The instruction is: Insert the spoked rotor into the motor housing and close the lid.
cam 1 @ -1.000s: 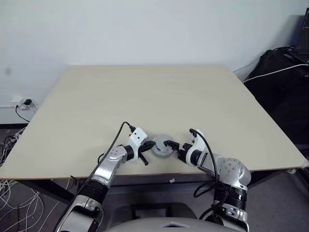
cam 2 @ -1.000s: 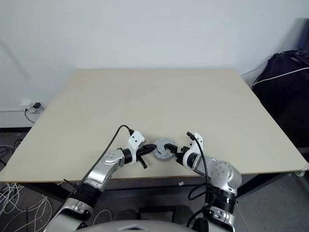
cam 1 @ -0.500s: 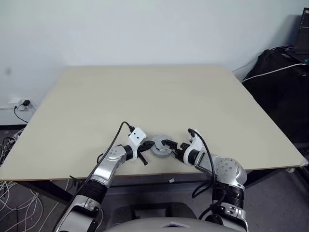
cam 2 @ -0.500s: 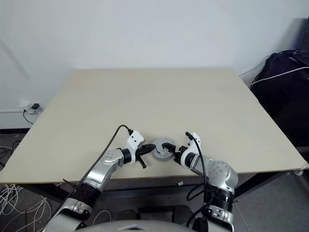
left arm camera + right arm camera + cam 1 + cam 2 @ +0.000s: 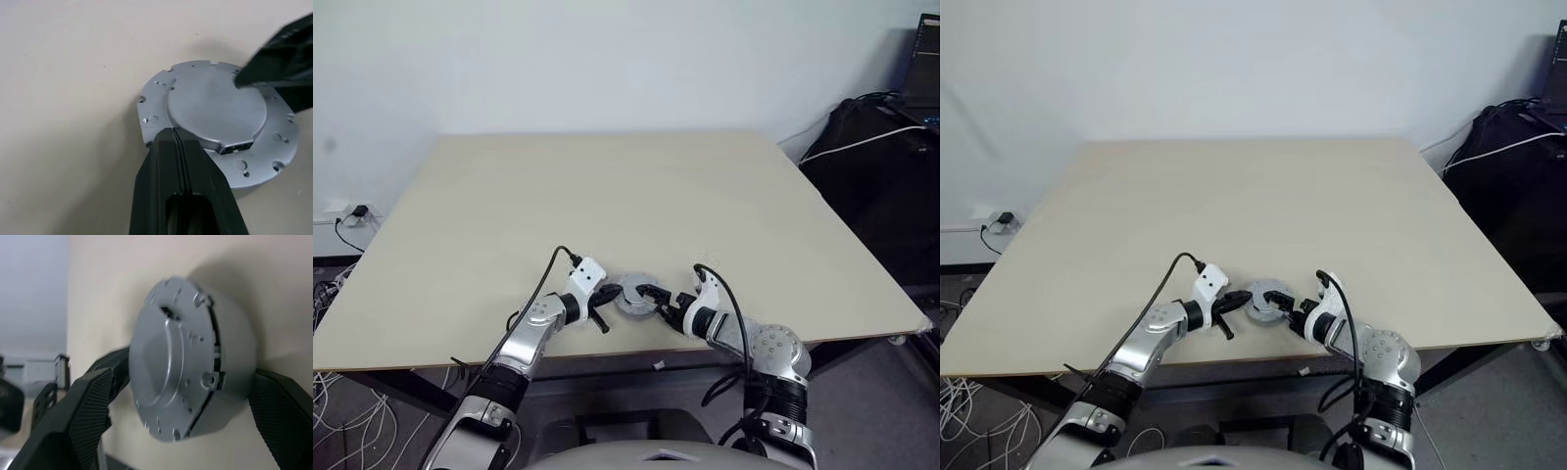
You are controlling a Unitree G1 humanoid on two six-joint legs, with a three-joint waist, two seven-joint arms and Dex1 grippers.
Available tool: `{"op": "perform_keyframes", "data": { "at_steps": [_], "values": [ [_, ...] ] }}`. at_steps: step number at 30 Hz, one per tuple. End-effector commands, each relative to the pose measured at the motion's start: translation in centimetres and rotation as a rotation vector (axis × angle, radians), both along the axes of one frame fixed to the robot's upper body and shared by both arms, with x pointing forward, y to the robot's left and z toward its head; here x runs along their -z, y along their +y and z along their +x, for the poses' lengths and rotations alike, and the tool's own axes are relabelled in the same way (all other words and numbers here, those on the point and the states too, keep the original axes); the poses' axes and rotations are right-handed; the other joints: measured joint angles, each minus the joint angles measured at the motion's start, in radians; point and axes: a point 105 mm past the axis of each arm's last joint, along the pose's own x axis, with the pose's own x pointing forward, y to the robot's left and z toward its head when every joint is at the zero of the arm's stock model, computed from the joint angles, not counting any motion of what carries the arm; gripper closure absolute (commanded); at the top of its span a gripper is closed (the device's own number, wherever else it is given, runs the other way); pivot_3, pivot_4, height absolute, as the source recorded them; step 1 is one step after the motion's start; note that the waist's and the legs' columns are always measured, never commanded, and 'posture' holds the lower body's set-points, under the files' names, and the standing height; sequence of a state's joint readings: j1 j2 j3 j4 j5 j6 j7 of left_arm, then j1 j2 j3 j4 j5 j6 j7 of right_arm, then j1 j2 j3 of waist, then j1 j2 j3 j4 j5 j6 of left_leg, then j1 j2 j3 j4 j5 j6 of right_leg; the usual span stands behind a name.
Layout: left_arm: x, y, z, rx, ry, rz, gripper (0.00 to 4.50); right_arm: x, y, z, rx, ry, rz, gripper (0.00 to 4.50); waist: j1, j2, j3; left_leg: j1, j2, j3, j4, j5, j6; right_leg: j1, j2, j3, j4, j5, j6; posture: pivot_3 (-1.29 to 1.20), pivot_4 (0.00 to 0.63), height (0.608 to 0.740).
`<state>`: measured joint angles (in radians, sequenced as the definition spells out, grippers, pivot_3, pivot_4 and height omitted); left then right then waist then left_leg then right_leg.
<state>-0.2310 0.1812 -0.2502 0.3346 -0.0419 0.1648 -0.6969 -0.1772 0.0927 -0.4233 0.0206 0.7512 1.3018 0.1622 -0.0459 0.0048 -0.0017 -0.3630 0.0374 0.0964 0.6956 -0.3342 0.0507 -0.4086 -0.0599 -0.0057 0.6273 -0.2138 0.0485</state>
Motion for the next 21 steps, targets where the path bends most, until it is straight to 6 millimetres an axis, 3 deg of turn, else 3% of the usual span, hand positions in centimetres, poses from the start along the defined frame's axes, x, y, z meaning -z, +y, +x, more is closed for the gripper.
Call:
{"op": "perform_keyframes", "data": {
  "at_steps": [1, 8, 20, 21],
  "values": [
    [-0.1, -1.2, -0.5, 0.045, 0.001, -0.005, 4.50, -2.3, 3.8, -0.7, -0.119, -0.054, 0.183, 0.03, 0.000, 0.000, 0.000, 0.000, 0.000, 0.000, 0.000, 0.000, 0.000, 0.000, 0.000, 0.000, 0.000, 0.000, 0.000, 0.00, 0.000, 0.740],
    [-0.1, -1.2, -0.5, 0.044, 0.001, -0.007, 4.50, -0.7, 3.1, 0.1, -0.034, -0.012, 0.076, 0.03, 0.002, 0.001, 0.000, -0.002, 0.000, 0.000, 0.000, 0.000, 0.000, -0.001, 0.000, 0.000, 0.000, 0.000, 0.000, 0.00, 0.000, 0.740],
    [-0.1, -1.2, -0.5, 0.044, 0.002, -0.005, 4.50, -1.0, 3.0, 0.9, 0.021, -0.040, 0.079, 0.03, 0.008, 0.000, 0.001, -0.001, 0.000, 0.000, 0.000, 0.001, 0.002, -0.001, -0.002, 0.000, 0.000, 0.000, 0.001, 0.00, 0.000, 0.740],
    [-0.1, -1.2, -0.5, 0.044, 0.002, -0.005, 4.50, -1.1, 3.0, 0.9, 0.018, -0.043, 0.081, 0.20, 0.008, 0.000, 0.001, -0.001, 0.000, 0.000, 0.000, 0.001, 0.002, -0.001, -0.002, 0.000, 0.000, 0.000, 0.001, 0.00, 0.000, 0.740]
  ]
}}
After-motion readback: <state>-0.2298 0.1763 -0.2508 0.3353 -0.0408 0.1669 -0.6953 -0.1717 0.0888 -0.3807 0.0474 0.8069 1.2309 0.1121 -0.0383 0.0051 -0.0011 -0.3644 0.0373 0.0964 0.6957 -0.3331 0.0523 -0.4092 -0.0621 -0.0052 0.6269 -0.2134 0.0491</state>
